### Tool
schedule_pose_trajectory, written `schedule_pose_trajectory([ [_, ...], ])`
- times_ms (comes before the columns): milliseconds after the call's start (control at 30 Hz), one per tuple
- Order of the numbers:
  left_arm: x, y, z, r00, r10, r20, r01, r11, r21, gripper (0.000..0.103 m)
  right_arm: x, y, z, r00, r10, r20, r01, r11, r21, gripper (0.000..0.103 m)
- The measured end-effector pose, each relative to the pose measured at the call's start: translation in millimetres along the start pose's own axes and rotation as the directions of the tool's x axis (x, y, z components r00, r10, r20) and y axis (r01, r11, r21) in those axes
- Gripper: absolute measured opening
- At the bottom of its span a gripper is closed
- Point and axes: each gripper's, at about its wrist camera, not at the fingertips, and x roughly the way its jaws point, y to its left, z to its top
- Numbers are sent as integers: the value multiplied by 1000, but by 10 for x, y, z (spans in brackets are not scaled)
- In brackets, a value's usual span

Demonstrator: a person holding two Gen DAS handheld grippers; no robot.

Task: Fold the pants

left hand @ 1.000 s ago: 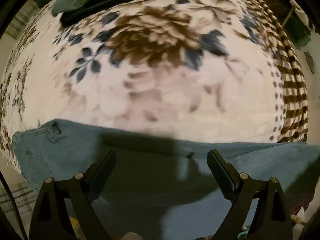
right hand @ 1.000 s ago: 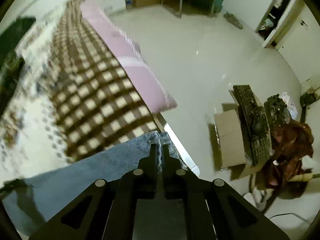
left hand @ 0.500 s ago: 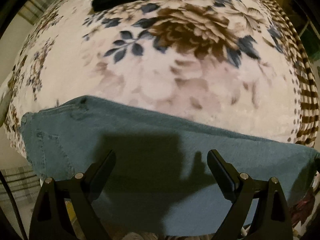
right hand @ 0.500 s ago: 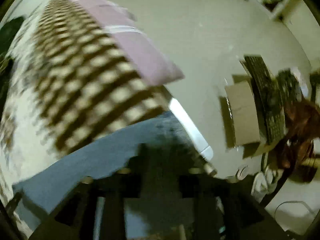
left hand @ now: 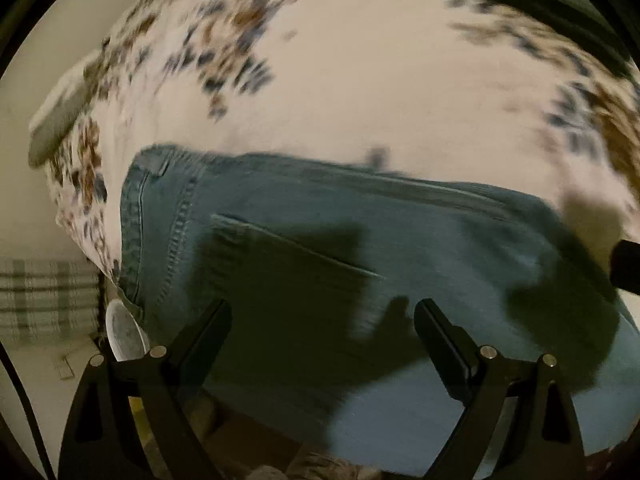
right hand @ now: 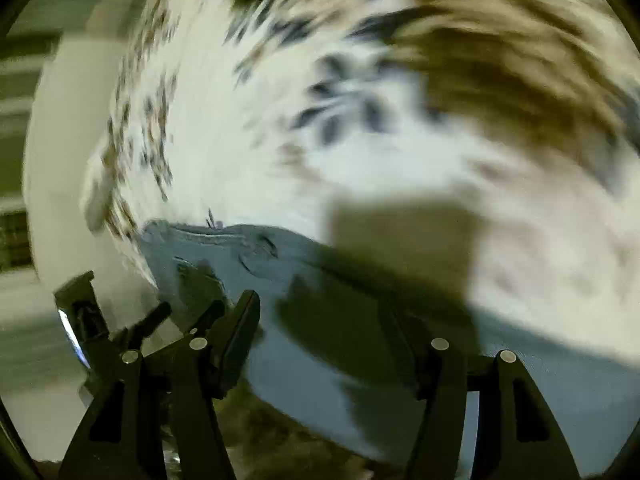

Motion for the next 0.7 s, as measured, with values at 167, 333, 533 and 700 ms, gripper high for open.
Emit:
schedule_pose_trajectory([
  [167, 233, 165, 87, 997, -55, -47, 54, 998, -9, 93, 519, 322, 202, 987, -122, -104, 109, 987, -121, 64],
  [333, 279, 148, 70, 996, -77, -52, 78, 997, 13, 93, 563, 423, 212, 986, -142, -91, 124, 975, -183, 30],
  [533, 329, 153, 58, 993, -98, -61, 99, 995, 26, 95, 606, 562, 164, 973, -225, -57, 202, 942, -269, 3],
  [700, 362, 182, 101, 993, -106, -56, 109, 993, 46, 96, 389, 508, 129, 975, -218, 44, 223, 952, -208, 2],
])
